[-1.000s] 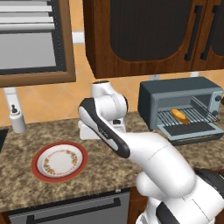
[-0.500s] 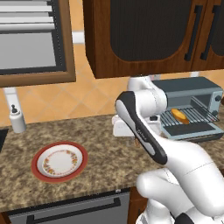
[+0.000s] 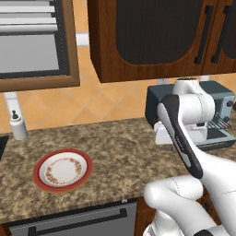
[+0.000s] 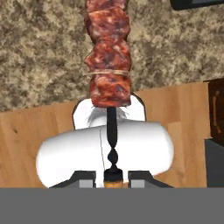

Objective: Pick up the kebab skewer and baguette bread, and place them inside the toaster oven. Close the toaster oven door and start by setting the timer.

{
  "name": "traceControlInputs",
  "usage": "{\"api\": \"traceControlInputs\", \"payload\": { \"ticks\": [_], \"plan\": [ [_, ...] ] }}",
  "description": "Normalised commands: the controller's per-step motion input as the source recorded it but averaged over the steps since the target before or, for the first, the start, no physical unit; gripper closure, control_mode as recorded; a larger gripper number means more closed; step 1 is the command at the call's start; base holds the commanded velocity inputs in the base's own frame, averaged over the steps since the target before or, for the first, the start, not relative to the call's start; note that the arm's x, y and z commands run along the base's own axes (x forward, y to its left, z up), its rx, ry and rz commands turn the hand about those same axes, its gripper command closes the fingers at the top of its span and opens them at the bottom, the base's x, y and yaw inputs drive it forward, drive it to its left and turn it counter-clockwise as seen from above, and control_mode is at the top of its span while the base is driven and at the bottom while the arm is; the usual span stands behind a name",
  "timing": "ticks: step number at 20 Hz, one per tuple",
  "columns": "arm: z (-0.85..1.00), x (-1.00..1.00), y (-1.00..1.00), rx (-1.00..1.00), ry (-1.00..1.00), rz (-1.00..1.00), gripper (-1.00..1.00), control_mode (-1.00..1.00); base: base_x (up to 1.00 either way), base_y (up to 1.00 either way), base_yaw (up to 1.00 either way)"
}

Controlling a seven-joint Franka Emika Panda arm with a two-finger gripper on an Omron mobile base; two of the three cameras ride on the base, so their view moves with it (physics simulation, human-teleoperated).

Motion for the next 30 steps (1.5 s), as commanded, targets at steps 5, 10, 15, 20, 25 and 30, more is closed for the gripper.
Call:
{"api": "traceControlInputs", "payload": {
  "ticks": [5, 10, 15, 20, 25, 30],
  "plan": [
    [0.01, -0.18, -1.0, 0.0, 0.0, 0.09, 1.0, -1.0, 0.0, 0.0, 0.0],
    [0.0, -0.06, -1.0, 0.0, -0.03, 0.08, 1.0, -1.0, 0.0, 0.0, 0.0],
    [0.0, 0.1, -1.0, 0.0, -0.17, 0.11, 1.0, -1.0, 0.0, 0.0, 0.0],
    [0.0, 0.23, -1.0, 0.0, -0.19, 0.14, 1.0, -1.0, 0.0, 0.0, 0.0],
    [0.0, 0.69, -0.91, 0.06, -0.14, 0.1, 1.0, -1.0, 0.0, 0.0, 0.0],
    [0.0, 0.93, -0.59, 0.1, -0.03, 0.02, 1.0, -1.0, 0.0, 0.0, 0.0]
  ]
}}
